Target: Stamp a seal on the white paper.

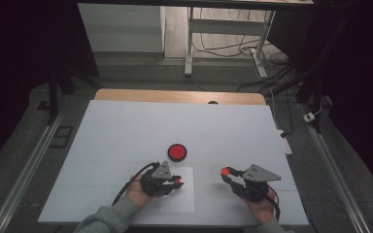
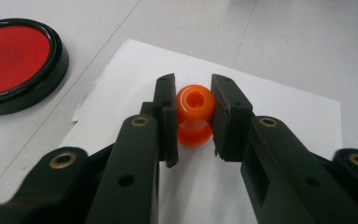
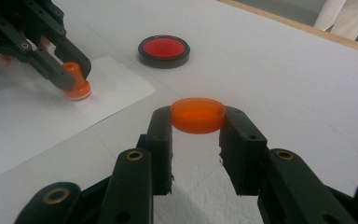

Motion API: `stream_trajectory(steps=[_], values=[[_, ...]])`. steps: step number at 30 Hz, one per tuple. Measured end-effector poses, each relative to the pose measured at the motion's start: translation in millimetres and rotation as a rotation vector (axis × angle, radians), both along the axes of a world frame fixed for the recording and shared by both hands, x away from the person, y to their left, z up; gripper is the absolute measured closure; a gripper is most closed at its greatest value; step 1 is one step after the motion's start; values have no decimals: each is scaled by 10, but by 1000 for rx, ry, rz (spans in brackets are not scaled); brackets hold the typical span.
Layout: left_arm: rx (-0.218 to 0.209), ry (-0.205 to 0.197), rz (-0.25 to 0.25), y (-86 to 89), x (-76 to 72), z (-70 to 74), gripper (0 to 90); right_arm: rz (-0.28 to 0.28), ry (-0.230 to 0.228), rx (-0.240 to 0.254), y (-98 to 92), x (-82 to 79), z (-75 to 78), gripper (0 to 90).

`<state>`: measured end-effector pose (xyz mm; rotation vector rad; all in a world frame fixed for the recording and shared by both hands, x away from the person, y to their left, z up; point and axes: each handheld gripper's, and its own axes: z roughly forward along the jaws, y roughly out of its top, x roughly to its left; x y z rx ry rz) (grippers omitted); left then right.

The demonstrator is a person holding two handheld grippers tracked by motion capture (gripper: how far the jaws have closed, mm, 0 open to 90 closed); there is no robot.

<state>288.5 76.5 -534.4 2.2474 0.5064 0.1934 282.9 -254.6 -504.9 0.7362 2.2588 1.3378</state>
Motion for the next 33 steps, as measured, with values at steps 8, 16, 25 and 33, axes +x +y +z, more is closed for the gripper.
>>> stream_trajectory(steps=[8,16,25,33], values=[[8,-7,2,-11,-11,5,730,1,-5,-3,-2,-3,3,650],[32,-22,8,-27,-32,18,730,0,0,-3,-2,2,-3,650],[9,-19,10,-10,-33,-3,730,0,-8,-3,-9,-2,4,650],[2,-18,9,-5,-30,-9,731,-2,-9,-2,-8,-6,8,650]])
